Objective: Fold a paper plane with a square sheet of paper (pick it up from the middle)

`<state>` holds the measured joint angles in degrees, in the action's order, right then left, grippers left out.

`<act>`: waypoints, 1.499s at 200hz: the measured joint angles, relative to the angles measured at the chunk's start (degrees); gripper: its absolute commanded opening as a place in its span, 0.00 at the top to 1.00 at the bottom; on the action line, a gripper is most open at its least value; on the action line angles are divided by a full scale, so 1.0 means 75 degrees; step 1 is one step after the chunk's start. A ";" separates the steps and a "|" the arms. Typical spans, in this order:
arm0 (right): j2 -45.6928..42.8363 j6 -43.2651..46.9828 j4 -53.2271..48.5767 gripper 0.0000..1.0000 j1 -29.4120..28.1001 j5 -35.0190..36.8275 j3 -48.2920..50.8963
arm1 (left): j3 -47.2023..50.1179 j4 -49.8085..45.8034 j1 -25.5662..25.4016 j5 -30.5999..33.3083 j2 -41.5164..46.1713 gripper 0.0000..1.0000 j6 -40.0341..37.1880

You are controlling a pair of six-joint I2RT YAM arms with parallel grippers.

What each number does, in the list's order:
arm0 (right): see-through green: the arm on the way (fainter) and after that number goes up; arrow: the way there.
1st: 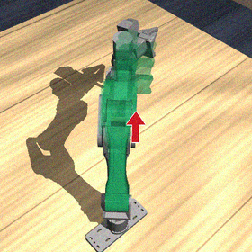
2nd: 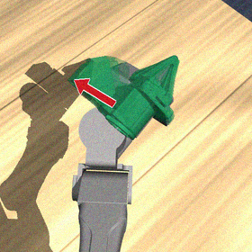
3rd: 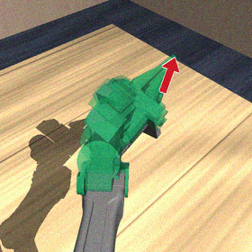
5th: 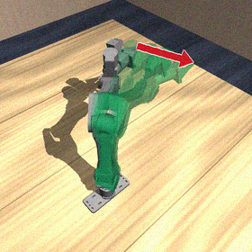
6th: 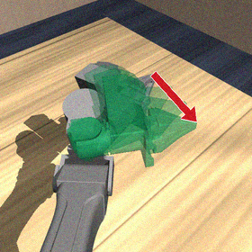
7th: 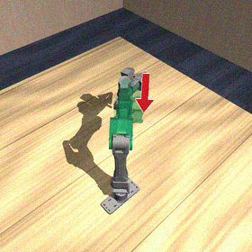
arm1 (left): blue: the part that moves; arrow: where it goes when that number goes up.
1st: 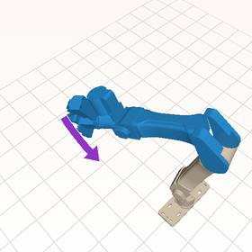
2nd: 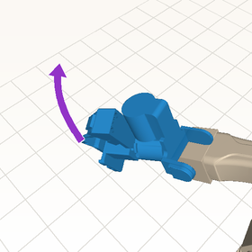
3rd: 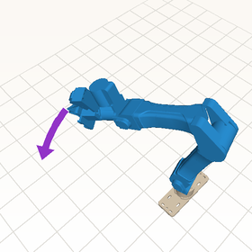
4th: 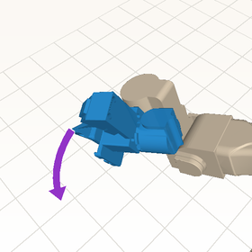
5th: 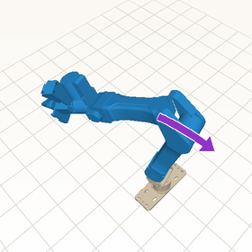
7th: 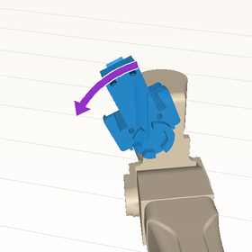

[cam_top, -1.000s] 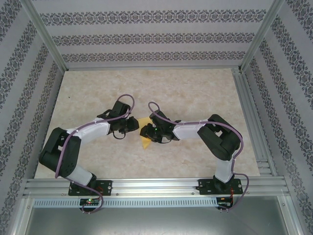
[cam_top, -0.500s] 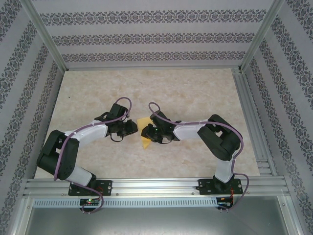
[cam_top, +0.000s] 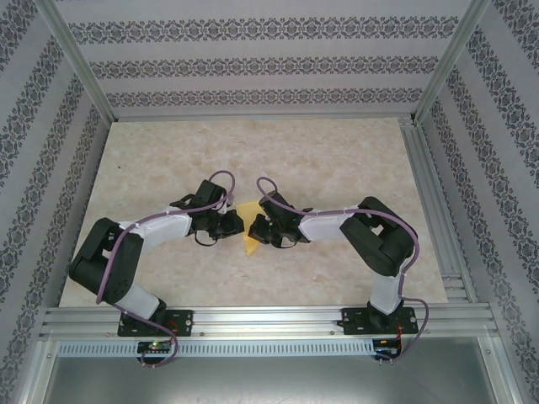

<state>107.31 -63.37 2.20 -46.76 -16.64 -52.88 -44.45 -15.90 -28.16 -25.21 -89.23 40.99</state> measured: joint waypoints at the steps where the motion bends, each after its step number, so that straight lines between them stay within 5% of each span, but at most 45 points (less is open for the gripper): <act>1: 0.0000 0.0000 0.0000 1.00 0.0000 0.0000 0.0000 | 0.0000 0.0003 -0.0006 -0.0006 -0.0015 0.89 0.0000; 300: -0.0924 0.0233 0.0487 0.97 -0.0557 -0.0548 0.0973 | -0.0332 0.0172 -0.0070 0.0058 -0.1049 0.99 -0.0023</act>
<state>100.38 -61.63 5.85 -50.94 -20.75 -45.58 -46.94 -14.61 -28.69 -24.77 -97.10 40.82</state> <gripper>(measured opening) 0.047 0.055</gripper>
